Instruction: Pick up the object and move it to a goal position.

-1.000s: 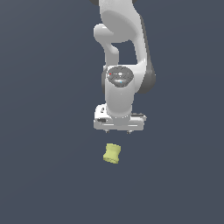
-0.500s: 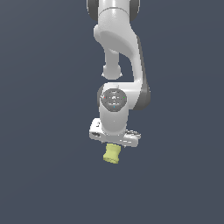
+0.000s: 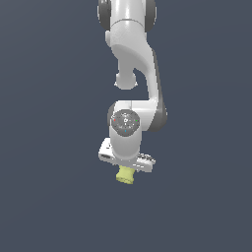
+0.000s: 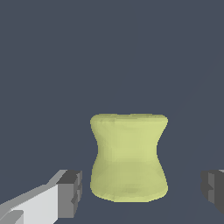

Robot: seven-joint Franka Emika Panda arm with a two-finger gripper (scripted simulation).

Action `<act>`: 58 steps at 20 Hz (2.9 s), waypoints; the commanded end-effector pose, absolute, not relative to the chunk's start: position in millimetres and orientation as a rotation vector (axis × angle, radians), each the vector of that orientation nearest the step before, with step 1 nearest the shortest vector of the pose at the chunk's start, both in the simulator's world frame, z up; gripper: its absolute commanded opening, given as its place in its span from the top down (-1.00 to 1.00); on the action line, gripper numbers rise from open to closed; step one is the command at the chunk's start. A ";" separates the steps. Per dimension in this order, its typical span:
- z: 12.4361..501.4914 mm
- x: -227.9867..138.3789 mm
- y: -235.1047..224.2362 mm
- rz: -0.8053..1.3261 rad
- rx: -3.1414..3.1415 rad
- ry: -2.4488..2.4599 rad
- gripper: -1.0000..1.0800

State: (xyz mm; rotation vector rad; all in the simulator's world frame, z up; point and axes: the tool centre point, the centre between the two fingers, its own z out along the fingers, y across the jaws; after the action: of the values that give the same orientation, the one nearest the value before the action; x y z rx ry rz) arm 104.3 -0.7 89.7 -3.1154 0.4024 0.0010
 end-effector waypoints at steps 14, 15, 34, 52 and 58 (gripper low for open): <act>41.5 103.6 -1.0 0.000 -3.115 0.407 -0.92; 39.3 103.7 -0.9 0.000 -3.115 0.407 -0.92; 41.4 105.8 3.3 0.000 -3.115 0.407 1.00; 94.3 127.4 108.3 0.000 -3.115 0.407 1.00; 94.6 128.7 109.1 0.000 -3.115 0.407 1.00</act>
State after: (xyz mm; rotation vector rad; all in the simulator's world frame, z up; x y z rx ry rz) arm 128.4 110.8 95.1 -3.1150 0.4044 -0.0002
